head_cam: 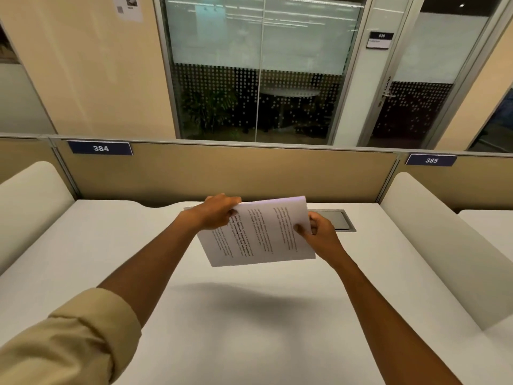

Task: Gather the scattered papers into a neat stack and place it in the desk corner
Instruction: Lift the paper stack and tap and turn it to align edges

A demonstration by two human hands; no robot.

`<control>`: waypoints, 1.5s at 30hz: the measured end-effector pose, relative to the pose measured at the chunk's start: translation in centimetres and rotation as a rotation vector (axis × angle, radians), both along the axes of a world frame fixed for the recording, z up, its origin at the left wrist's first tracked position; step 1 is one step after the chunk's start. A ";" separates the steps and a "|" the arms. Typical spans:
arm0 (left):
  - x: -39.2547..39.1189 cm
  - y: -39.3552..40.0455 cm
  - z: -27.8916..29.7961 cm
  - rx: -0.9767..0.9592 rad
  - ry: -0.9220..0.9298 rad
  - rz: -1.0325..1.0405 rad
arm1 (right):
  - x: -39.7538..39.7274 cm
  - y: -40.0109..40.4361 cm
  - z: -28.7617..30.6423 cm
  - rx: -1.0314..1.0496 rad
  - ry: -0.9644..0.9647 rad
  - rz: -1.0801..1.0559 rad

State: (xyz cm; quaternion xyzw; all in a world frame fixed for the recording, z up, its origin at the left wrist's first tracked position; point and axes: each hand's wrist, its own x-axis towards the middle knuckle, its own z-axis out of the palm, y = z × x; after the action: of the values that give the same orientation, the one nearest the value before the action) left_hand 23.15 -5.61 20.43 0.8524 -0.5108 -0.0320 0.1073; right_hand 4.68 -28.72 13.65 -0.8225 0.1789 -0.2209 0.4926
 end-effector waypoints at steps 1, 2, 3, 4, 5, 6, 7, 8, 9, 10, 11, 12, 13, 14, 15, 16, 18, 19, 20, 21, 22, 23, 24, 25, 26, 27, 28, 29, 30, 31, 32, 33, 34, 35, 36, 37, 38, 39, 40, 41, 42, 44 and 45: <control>-0.3 -0.4 0.1 0.017 -0.011 -0.013 | 0.2 0.3 0.1 0.010 -0.011 -0.015; -0.5 -0.7 0.1 0.026 -0.018 -0.021 | 0.4 0.7 0.1 0.029 -0.023 -0.033; -0.7 -0.9 0.1 0.026 -0.021 -0.021 | 0.4 0.9 0.0 0.054 -0.034 -0.051; -0.7 -0.9 -0.1 0.011 -0.022 -0.009 | 0.3 1.1 -0.2 0.080 -0.042 -0.066; -0.7 -0.9 -0.4 -0.020 -0.019 0.015 | 0.2 1.3 -0.4 0.104 -0.048 -0.078; -0.6 -0.7 -0.6 -0.061 -0.014 0.050 | 0.0 1.3 -0.6 0.124 -0.054 -0.086; -0.4 -0.5 -1.0 -0.101 -0.007 0.092 | -0.2 1.3 -0.8 0.139 -0.058 -0.093; -0.1 -0.1 -1.4 -0.137 0.005 0.139 | -0.3 1.3 -1.1 0.145 -0.058 -0.097; 0.1 0.3 -1.8 -0.175 0.023 0.186 | -0.6 1.1 -1.3 0.148 -0.055 -0.097; 0.3 0.9 -2.2 -0.214 0.051 0.231 | -0.8 1.0 -1.5 0.154 -0.051 -0.097; 0.5 1.5 -2.6 -0.255 0.102 0.273 | -1.0 0.8 -1.7 0.170 -0.050 -0.097; 0.7 2.2 -2.9 -0.292 0.178 0.310 | -1.3 0.6 -2.0 0.191 -0.048 -0.099; 0.8 2.8 -3.2 -0.328 0.270 0.348 | -1.5 0.4 -2.2 0.208 -0.044 -0.101; 0.9 3.3 -3.5 -0.371 0.369 0.383 | -1.7 0.2 -2.5 0.219 -0.039 -0.100; 0.9 3.8 -4.0 -0.425 0.471 0.411 | -1.9 0.0 -2.7 0.228 -0.034 -0.096; 0.9 4.2 -4.6 -0.493 0.581 0.426 | -2.0 -0.2 -2.9 0.240 -0.030 -0.090; 0.4 5.1 -6.3 -0.660 0.821 0.414 | -2.2 -0.4 -3.3 0.278 -0.027 -0.082; 0.0 5.4 -7.3 -0.732 0.930 0.401 | -2.3 -0.5 -3.5 0.301 -0.028 -0.081; -0.6 5.6 -8.4 -0.783 1.016 0.391 | -2.3 -0.4 -3.7 0.321 -0.030 -0.077; -1.3 5.6 -9.4 -0.812 1.069 0.387 | -2.3 -0.4 -3.9 0.334 -0.031 -0.071; -2.1 5.5 -10.4 -0.821 1.088 0.390 | -2.3 -0.2 -4.1 0.340 -0.031 -0.063; -2.7 5.3 -11.4 -0.821 1.082 0.404 | -2.3 -0.1 -4.2 0.339 -0.029 -0.057; -3.3 5.2 -12.2 -0.821 1.062 0.430 | -2.2 0.1 -4.4 0.334 -0.024 -0.053; -3.7 5.0 -12.9 -0.830 1.038 0.461 | -2.1 0.2 -4.6 0.328 -0.017 -0.053; -4.0 4.9 -13.3 -0.845 1.012 0.491 | -2.0 0.4 -4.7 0.320 -0.011 -0.055; -4.2 4.8 -13.6 -0.863 0.980 0.516 | -1.9 0.6 -4.8 0.315 -0.009 -0.059; -4.4 4.7 -13.8 -0.881 0.947 0.537 | -1.8 0.7 -4.9 0.313 -0.012 -0.065; -4.6 4.7 -13.8 -0.903 0.921 0.551 | -1.7 0.9 -4.9 0.318 -0.019 -0.072; -4.8 4.6 -13.7 -0.925 0.901 0.559 | -1.5 1.1 -4.9 0.328 -0.027 -0.083; -5.0 4.5 -13.7 -0.942 0.879 0.563 | -1.4 1.2 -4.9 0.337 -0.035 -0.096; -5.1 4.5 -13.6 -0.949 0.850 0.565 | -1.3 1.4 -4.9 0.344 -0.043 -0.108; -5.2 4.5 -13.6 -0.950 0.820 0.567 | -1.3 1.6 -4.9 0.351 -0.051 -0.118; -5.3 4.5 -13.7 -0.951 0.793 0.571 | -1.3 1.8 -5.0 0.357 -0.059 -0.123; -5.4 4.6 -13.9 -0.952 0.770 0.574 | -1.4 2.0 -5.1 0.361 -0.064 -0.125; -5.4 4.6 -14.1 -0.952 0.750 0.577 | -1.5 2.2 -5.3 0.364 -0.065 -0.126; -5.6 4.7 -14.3 -0.951 0.731 0.580 | -1.6 2.4 -5.5 0.367 -0.064 -0.127; -5.7 4.7 -14.6 -0.946 0.712 0.586 | -1.8 2.6 -5.7 0.370 -0.061 -0.127; -5.9 4.8 -15.0 -0.938 0.700 0.592 | -2.0 2.9 -6.1 0.374 -0.058 -0.127; -6.2 5.0 -15.5 -0.928 0.697 0.599 | -2.3 3.1 -6.6 0.379 -0.052 -0.126; -6.5 5.3 -16.1 -0.915 0.699 0.605 | -2.6 3.3 -7.2 0.386 -0.042 -0.124; -6.8 5.5 -16.9 -0.897 0.707 0.611 | -3.0 3.5 -8.0 0.397 -0.028 -0.122; -7.4 6.1 -18.4 -0.869 0.743 0.632 | -3.6 3.9 -9.7 0.425 0.015 -0.129; -7.8 6.3 -19.2 -0.864 0.768 0.645 | -3.9 4.0 -10.4 0.440 0.034 -0.141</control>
State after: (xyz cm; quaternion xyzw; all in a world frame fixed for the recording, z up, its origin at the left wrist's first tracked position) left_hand 15.36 0.71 1.28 0.7709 -0.1220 -0.0921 0.6183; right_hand 0.83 -24.73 3.30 -0.6845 0.2879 -0.1964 0.6403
